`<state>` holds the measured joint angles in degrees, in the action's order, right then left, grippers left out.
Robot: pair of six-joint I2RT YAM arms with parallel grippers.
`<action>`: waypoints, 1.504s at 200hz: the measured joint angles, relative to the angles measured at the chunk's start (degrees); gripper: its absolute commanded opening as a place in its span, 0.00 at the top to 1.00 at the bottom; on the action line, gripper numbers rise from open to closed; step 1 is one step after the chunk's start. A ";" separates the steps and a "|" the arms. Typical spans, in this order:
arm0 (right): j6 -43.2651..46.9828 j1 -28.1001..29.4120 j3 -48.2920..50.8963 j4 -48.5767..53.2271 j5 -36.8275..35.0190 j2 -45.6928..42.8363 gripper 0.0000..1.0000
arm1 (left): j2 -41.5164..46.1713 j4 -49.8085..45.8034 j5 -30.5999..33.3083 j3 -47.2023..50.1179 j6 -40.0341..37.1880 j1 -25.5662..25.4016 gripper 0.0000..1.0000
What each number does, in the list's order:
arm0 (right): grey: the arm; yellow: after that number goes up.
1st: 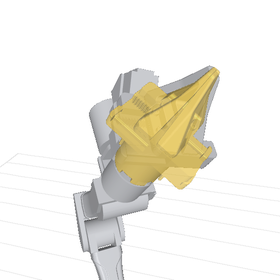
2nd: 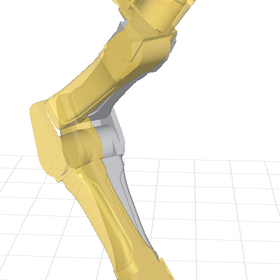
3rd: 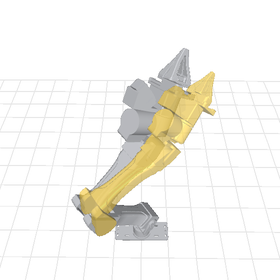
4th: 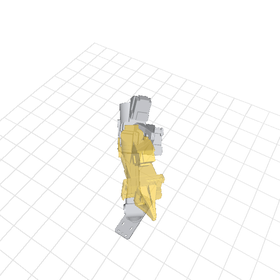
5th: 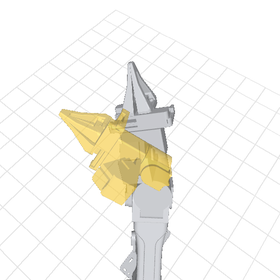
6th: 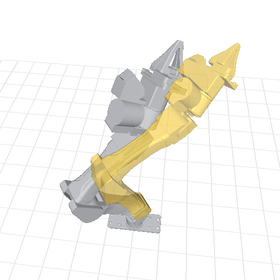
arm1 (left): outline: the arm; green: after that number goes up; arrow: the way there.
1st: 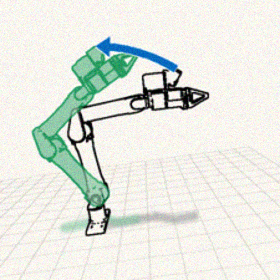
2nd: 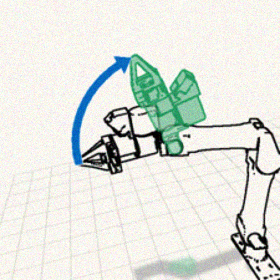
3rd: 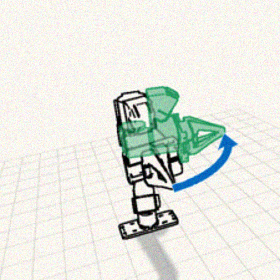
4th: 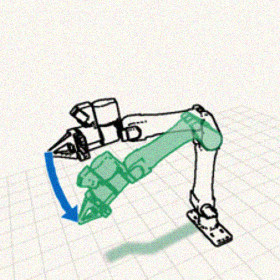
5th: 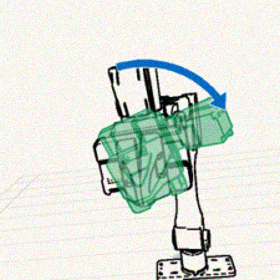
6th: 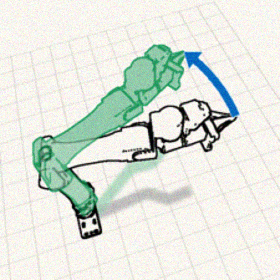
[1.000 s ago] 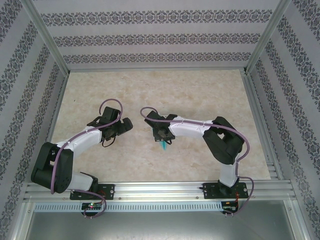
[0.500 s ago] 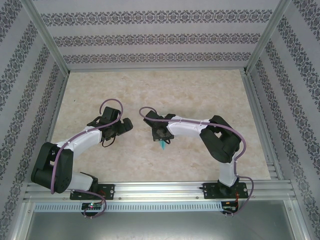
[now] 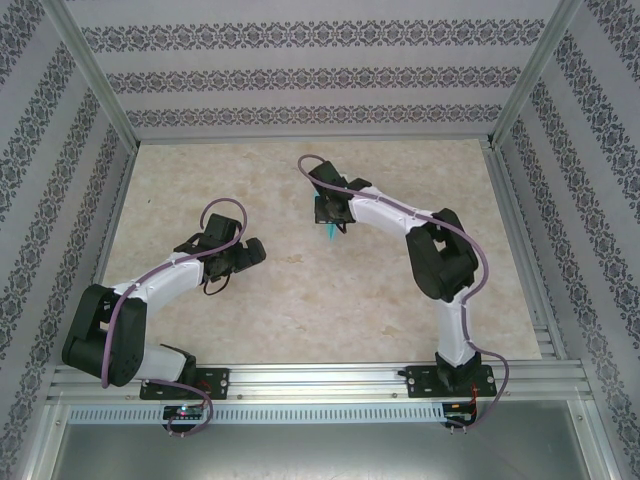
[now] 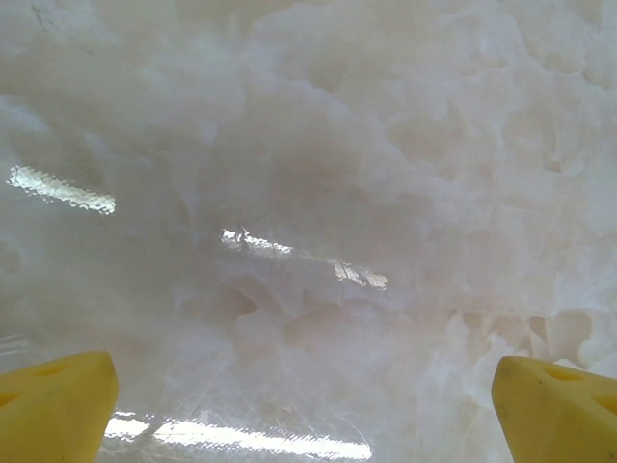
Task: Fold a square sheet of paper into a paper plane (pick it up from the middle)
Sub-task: Move the paper plane to the top-center of the table, then reset both arms
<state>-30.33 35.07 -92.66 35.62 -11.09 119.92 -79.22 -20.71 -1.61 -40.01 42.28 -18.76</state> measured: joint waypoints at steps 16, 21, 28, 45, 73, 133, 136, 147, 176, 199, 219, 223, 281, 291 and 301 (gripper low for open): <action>1.46 -0.87 -3.45 0.50 0.02 3.91 0.93 | 0.00 -0.07 -0.39 0.00 -0.15 0.00 0.00; 1.73 -1.11 -4.26 0.63 0.02 4.92 0.93 | 0.00 -0.07 -0.52 0.00 -0.24 0.00 0.00; 2.16 -1.42 -5.05 0.74 0.04 6.14 0.93 | 0.00 -0.09 -0.70 0.00 -0.28 0.00 0.00; 3.08 -1.88 -6.10 1.51 0.24 8.00 0.92 | 0.00 -0.13 -1.05 0.00 -0.31 0.00 0.00; 3.52 -2.58 -7.78 2.89 0.66 9.42 0.90 | 0.00 -0.22 -1.09 0.00 -0.48 0.00 0.00; 3.52 -2.60 -9.70 5.07 1.97 11.28 0.76 | 0.00 -1.55 -0.85 -0.20 -1.11 0.00 0.00; 3.48 -2.60 -9.77 5.22 1.97 11.26 0.75 | 0.00 -1.70 -0.83 -0.28 -1.11 0.00 0.00; 3.65 -2.60 -10.27 5.90 2.16 11.17 0.70 | 0.00 -2.54 -0.59 -0.85 -1.36 0.00 0.00; 3.54 -2.60 -10.21 7.93 2.40 8.02 0.55 | 0.07 -4.83 1.25 -4.02 -2.03 0.00 0.00; 3.56 -2.60 -7.63 7.80 2.36 -0.66 0.39 | 0.94 -6.54 4.44 -7.06 -3.13 0.00 0.00; 3.61 -2.95 -2.34 5.90 1.14 -12.15 0.24 | 3.10 -7.56 8.59 -8.98 -4.37 0.00 0.00; 3.37 -3.04 -1.05 5.46 0.57 -14.71 0.21 | 3.76 -7.72 9.57 -9.25 -4.66 0.02 0.00; 6.60 -12.96 24.46 -4.83 -12.15 -40.37 0.02 | 13.22 -4.42 27.87 -6.47 -12.59 0.96 0.00; 7.37 -15.78 29.51 -6.78 -14.49 -42.80 0.02 | 14.53 -2.58 31.32 -4.66 -14.40 1.44 0.00; 8.04 -18.47 34.53 -8.98 -16.59 -45.03 0.02 | 15.54 0.09 34.60 -2.40 -16.09 1.92 0.00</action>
<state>-22.28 16.60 -58.13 26.63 -27.68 74.89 -63.68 -20.62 32.99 -42.41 26.20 -16.84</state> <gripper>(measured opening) 0.981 0.999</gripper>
